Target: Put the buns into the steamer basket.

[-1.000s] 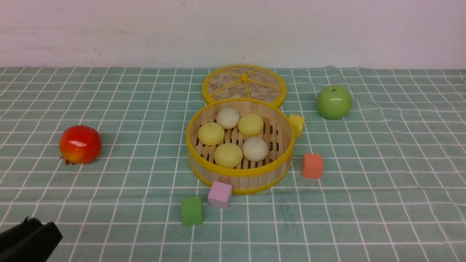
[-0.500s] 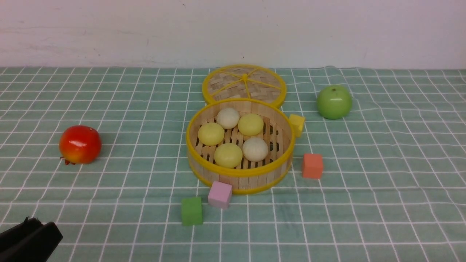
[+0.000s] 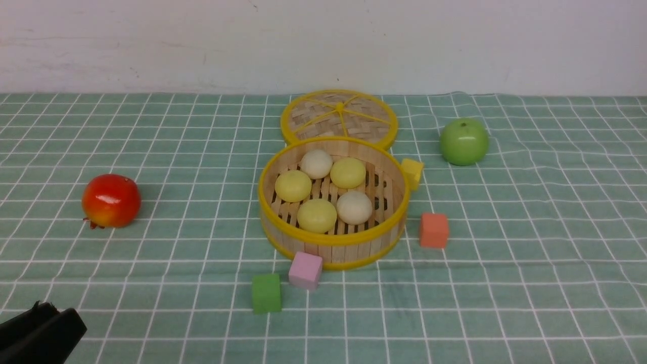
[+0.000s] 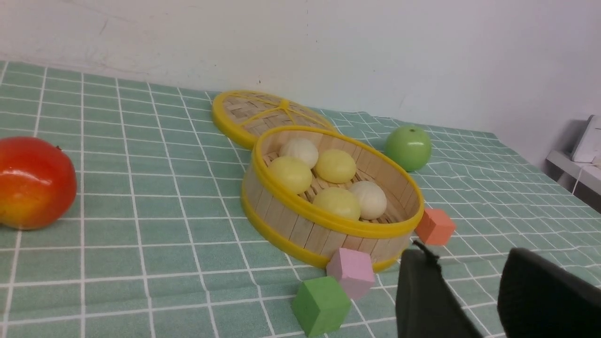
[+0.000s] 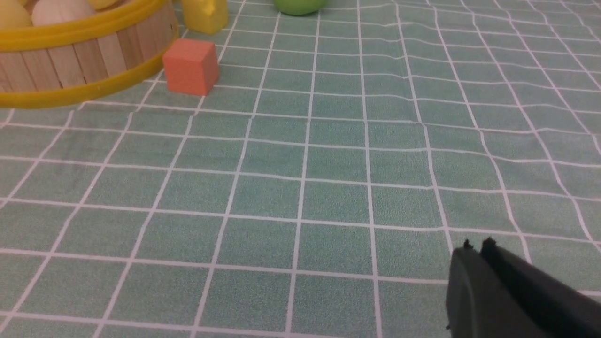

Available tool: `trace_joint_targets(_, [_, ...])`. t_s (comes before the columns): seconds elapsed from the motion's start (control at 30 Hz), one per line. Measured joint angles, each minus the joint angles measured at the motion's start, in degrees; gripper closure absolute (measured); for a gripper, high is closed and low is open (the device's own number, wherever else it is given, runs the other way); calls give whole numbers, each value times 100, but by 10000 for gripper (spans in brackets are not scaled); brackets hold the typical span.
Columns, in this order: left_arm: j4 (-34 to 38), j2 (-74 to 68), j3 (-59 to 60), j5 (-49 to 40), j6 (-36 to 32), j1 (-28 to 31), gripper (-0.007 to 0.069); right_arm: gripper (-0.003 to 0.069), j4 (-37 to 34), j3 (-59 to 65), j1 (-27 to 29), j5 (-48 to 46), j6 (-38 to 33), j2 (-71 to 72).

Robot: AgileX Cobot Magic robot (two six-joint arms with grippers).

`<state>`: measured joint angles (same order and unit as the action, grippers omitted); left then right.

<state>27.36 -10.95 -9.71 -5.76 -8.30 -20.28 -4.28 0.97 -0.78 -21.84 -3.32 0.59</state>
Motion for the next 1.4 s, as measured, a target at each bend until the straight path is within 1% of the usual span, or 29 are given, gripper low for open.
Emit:
trace_joint_targets(0.1, [-45, 0, 14, 253, -63, 17, 386, 645, -13, 0, 0, 0, 0, 0])
trace_joint_targets(0.17, [-114, 14, 51, 535, -99, 174, 386, 641, -13, 0, 0, 0, 0, 0])
trace_joint_targets(0.27, [-252, 167, 174, 711, -86, 848, 386, 636, -13, 0, 0, 0, 0, 0])
trace_joint_targets(0.3, [-282, 200, 187, 716, -79, 949, 386, 636, -13, 0, 0, 0, 0, 0])
trace_joint_targets(0.33, [-487, 372, 349, 730, 74, 1340, 394, 634, -13, 0, 0, 0, 0, 0])
trace_joint_targets(0.37, [-681, 513, 441, 730, 200, 1507, 407, 631, -13, 0, 0, 0, 0, 0])
trace_joint_targets(0.4, [-724, 544, 491, 725, 238, 1580, 411, 631, -13, 0, 0, 0, 0, 0])
trace_joint_targets(0.43, [-1093, 745, 663, 719, 545, 1754, 445, 629, -13, 0, 0, 0, 0, 0])
trace_joint_targets(0.5, [-1720, 1069, 969, 645, 1025, 1894, 513, 626, -13, 0, 0, 0, 0, 0])
trace_joint_targets(0.53, [-1839, 1095, 1012, 577, 1114, 1901, 529, 625, -13, 0, 0, 0, 0, 0])
trace_joint_targets(0.57, [-2210, 1141, 1085, 303, 1415, 1906, 583, 623, -13, 0, 0, 0, 0, 0])
trace_joint_targets(0.6, [-2455, 1152, 1099, -66, 1639, 1906, 620, 622, -13, 0, 0, 0, 0, 5])
trace_joint_targets(0.63, [-2579, 1152, 1104, -357, 1771, 1906, 638, 620, -13, 0, 0, 0, 0, 5])
trace_joint_targets(0.7, [-2736, 1152, 1123, -1141, 1997, 1913, 638, 618, -13, 0, 0, 0, 0, 5])
trace_joint_targets(0.77, [-2820, 1152, 1150, -1569, 2119, 1913, 638, 617, -13, 0, 0, 0, 0, 5])
trace_joint_targets(0.93, [-2858, 1152, 1150, -1639, 2215, 1913, 638, 613, -13, 0, 0, 0, 0, 5])
trace_joint_targets(1.4, [-2873, 1152, 1150, -1628, 2217, 1913, 638, 590, -13, 0, 0, 0, 0, 5])
